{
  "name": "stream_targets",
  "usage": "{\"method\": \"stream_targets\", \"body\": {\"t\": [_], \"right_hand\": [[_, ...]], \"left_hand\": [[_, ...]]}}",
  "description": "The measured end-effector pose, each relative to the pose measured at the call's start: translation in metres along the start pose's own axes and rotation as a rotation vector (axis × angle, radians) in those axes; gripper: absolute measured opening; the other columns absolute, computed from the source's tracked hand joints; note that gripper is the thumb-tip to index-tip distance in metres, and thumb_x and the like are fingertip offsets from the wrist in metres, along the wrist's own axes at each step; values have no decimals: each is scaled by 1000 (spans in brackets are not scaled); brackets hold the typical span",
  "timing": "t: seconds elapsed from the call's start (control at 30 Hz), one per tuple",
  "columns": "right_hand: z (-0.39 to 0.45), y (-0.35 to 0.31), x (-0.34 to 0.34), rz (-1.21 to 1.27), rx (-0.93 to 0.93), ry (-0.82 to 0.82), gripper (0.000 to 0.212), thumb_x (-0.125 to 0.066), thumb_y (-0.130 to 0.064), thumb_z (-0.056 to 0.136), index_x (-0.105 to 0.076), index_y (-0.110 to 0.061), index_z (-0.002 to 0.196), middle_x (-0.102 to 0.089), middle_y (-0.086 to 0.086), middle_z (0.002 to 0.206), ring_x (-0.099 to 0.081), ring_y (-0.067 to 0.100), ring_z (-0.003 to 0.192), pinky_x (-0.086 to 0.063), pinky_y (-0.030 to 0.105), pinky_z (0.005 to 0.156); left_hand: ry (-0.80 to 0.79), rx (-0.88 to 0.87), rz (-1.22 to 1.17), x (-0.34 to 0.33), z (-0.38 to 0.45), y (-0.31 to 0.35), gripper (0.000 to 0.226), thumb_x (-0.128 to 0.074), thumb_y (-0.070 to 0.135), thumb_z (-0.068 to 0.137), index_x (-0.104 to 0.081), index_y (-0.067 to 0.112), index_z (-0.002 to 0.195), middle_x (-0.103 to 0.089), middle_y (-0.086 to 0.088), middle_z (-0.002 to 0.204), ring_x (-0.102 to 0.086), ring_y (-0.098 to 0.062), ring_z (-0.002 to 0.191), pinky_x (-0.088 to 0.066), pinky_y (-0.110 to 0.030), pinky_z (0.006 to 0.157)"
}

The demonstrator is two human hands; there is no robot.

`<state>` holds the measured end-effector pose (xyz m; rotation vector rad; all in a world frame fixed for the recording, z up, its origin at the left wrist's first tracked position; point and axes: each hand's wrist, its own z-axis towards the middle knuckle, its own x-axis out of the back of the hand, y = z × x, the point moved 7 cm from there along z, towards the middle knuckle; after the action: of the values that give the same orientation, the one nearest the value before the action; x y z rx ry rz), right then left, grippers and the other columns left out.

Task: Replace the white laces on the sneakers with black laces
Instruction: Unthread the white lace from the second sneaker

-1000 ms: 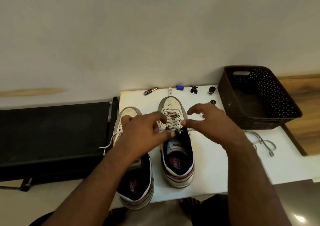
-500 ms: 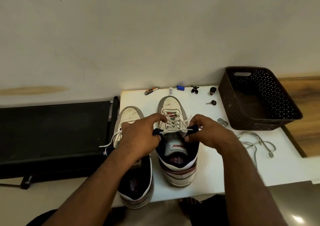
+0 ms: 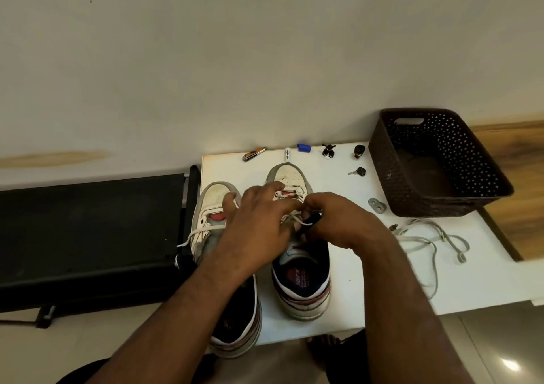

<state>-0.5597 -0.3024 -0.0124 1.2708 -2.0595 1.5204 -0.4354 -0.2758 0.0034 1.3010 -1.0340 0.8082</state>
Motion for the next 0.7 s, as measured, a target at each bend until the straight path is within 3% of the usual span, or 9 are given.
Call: {"method": "stream_targets", "body": {"t": [0.17, 0.23, 0.3, 0.37, 0.47, 0.57, 0.63, 0.7], "right_hand": [[3, -3, -1, -44, 35, -7, 24, -76, -11, 74, -55, -22, 77, -58, -2, 95, -55, 15, 85, -45, 24, 66], [3, 1, 0, -26, 6, -28, 25, -79, -11, 72, -57, -22, 79, -59, -2, 98, -57, 17, 88, -51, 30, 72], [2, 7, 2, 3, -30, -50, 27, -81, -13, 71, -59, -21, 84, -60, -1, 102, -57, 18, 90, -52, 34, 76], [0, 10, 5, 11, -40, -51, 28, -82, -16, 71, -58, -24, 83, -61, -1, 104, -56, 17, 92, -47, 29, 72], [2, 11, 7, -19, -41, -31, 27, -82, -20, 71, -58, -26, 81, -60, -2, 105, -55, 15, 93, -44, 26, 68], [5, 8, 6, -64, -32, -17, 25, -80, -19, 72, -58, -26, 81, -59, -2, 105, -53, 13, 91, -41, 23, 64], [6, 6, 6, -77, -21, -16, 24, -78, -18, 74, -57, -27, 78, -59, -2, 104, -53, 11, 86, -39, 21, 61], [4, 6, 6, -66, -18, -29, 22, -78, -19, 74, -58, -26, 79, -60, -2, 103, -53, 10, 85, -39, 22, 61]], "left_hand": [[2, -1, -22, -4, 6, 0, 25, -66, 48, 84, -66, 42, 108, -33, 22, 150, -22, -11, 139, -9, -53, 113], [12, -24, 19, -1, 5, -1, 17, -64, 47, 85, -70, 38, 98, -36, 25, 148, -22, -9, 140, -3, -51, 114], [145, 51, -59, 14, 2, -14, 15, -63, 45, 84, -71, 33, 85, -45, 23, 142, -30, -7, 136, 1, -44, 111], [298, 195, -120, 32, -3, -36, 21, -59, 48, 77, -70, 31, 75, -53, 19, 135, -39, -8, 130, -1, -44, 111], [228, 243, -104, 29, -3, -45, 15, -62, 48, 80, -69, 37, 88, -42, 16, 146, -31, -12, 137, -1, -51, 112], [32, 64, -118, 6, 0, -17, 35, -61, 55, 83, -59, 49, 117, -11, 16, 160, -6, -12, 147, 6, -51, 113], [-51, -6, -34, -7, 2, -4, 34, -59, 58, 84, -61, 48, 116, -3, 17, 161, 3, -12, 148, 7, -54, 113], [-27, -4, -52, -8, 4, -1, 21, -60, 52, 87, -68, 42, 104, -13, 20, 159, -2, -10, 147, 8, -51, 113]]}}
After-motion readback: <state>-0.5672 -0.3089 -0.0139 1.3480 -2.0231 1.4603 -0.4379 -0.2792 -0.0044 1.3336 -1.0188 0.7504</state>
